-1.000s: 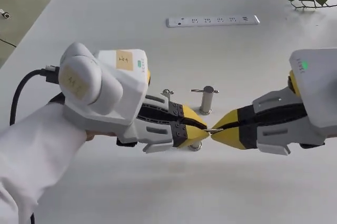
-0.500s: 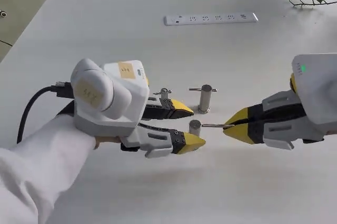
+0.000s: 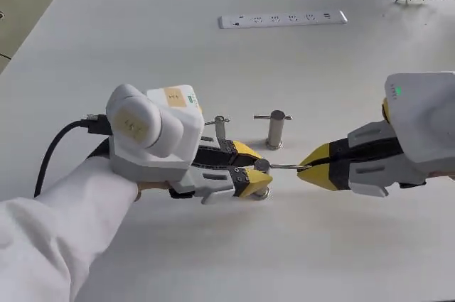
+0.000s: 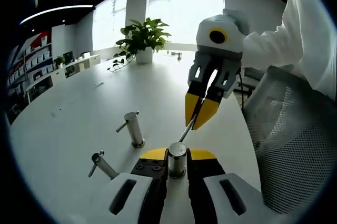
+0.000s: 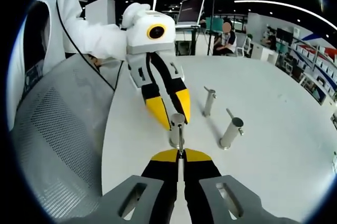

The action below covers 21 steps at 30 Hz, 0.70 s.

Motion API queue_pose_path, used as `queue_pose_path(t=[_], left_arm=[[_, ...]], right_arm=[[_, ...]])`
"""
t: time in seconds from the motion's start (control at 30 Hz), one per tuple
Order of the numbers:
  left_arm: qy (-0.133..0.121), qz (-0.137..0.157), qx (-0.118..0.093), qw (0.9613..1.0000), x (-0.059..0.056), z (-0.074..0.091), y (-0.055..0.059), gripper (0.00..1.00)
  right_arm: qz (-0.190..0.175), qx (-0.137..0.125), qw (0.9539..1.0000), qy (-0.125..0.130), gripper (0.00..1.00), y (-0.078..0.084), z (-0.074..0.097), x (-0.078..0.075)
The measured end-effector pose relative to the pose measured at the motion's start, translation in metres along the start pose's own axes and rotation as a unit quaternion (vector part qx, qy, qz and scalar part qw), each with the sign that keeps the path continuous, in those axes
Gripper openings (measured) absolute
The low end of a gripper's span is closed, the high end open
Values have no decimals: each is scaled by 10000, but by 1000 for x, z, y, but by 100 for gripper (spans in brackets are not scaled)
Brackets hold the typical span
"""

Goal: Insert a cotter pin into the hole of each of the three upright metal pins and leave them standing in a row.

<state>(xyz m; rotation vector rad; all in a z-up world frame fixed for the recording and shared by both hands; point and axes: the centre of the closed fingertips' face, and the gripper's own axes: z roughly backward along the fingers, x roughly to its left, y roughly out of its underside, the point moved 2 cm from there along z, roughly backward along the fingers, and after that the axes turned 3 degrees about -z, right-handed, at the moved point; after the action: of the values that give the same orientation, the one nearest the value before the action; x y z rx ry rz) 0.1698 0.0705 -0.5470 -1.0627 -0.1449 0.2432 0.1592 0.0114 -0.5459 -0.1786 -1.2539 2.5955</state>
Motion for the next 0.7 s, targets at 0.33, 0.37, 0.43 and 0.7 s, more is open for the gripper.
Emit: queue_pose_path(t=[0.33,0.37,0.43,0.7], left_arm=[[114,-104,10,9999,-1,0,-1,11],[130,-128,19,9998,-1,0,-1,11],[151,-138,30,9998,-1,-1,-1,11],[206,-195,110,9995,0,-1,0,11]], right_arm=[[113,-8,9998,-146,0,-1,1,2],[117,-1,9998,-154,0,-1,0,1],[125,2,9997,-210,0,-1,-1,0],[337,194,9986,-368,0,-1,-9,-5]])
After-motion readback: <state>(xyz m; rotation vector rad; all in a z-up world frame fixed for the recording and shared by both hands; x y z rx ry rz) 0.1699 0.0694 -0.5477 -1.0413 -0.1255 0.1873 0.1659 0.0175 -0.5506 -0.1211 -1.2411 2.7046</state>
